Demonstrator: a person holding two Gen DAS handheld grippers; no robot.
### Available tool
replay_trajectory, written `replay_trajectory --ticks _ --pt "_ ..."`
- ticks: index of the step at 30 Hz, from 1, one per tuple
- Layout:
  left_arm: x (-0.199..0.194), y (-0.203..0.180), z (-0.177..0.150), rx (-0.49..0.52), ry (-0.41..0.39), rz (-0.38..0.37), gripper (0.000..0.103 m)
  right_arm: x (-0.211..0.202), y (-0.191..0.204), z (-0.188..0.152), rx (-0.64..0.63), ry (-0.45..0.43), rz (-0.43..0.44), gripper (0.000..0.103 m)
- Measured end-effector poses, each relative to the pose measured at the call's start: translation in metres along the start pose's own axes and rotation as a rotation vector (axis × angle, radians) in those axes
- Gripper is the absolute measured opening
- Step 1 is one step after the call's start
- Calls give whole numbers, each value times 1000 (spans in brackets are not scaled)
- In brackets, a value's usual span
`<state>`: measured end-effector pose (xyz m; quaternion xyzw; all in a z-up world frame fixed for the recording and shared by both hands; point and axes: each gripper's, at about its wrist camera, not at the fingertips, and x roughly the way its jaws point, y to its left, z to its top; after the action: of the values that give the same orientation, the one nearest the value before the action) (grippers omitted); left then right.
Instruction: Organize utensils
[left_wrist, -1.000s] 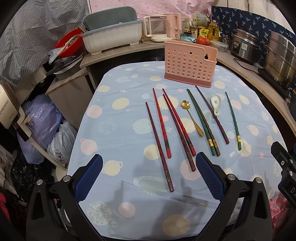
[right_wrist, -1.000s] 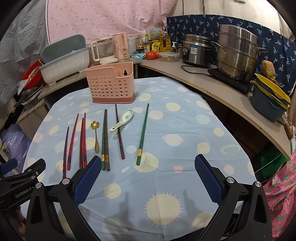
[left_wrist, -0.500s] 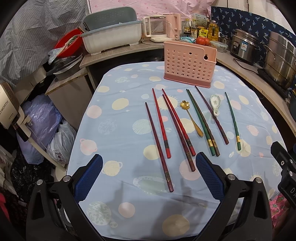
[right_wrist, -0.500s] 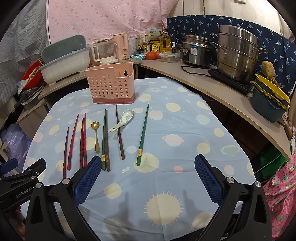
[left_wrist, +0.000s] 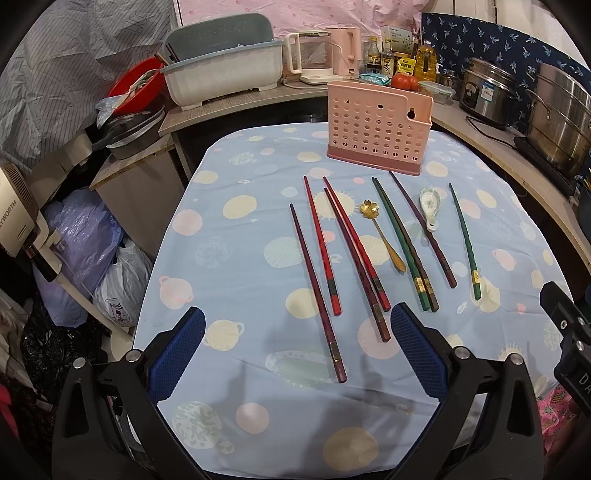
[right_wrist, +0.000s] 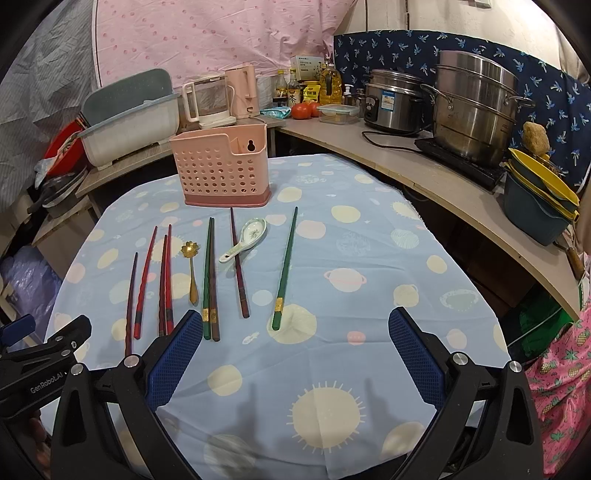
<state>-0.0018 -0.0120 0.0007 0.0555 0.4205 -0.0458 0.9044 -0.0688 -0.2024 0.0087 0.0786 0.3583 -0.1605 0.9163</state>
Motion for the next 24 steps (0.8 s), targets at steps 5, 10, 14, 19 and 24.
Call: replay_trajectory --ticks 5,10,14,19,24 --pt "-1 -1 0 2 -1 0 96 0 0 0 0 -1 -1 96" --pt "-1 -1 0 2 0 0 96 0 1 0 -1 0 -1 96" --pt "-1 -2 1 4 -2 -1 96 0 1 0 0 0 -1 96" --pt "-1 -3 2 8 -3 -6 96 0 0 1 1 1 -2 96" --pt "-1 -4 2 9 -4 -6 96 0 -1 3 3 1 -1 96"
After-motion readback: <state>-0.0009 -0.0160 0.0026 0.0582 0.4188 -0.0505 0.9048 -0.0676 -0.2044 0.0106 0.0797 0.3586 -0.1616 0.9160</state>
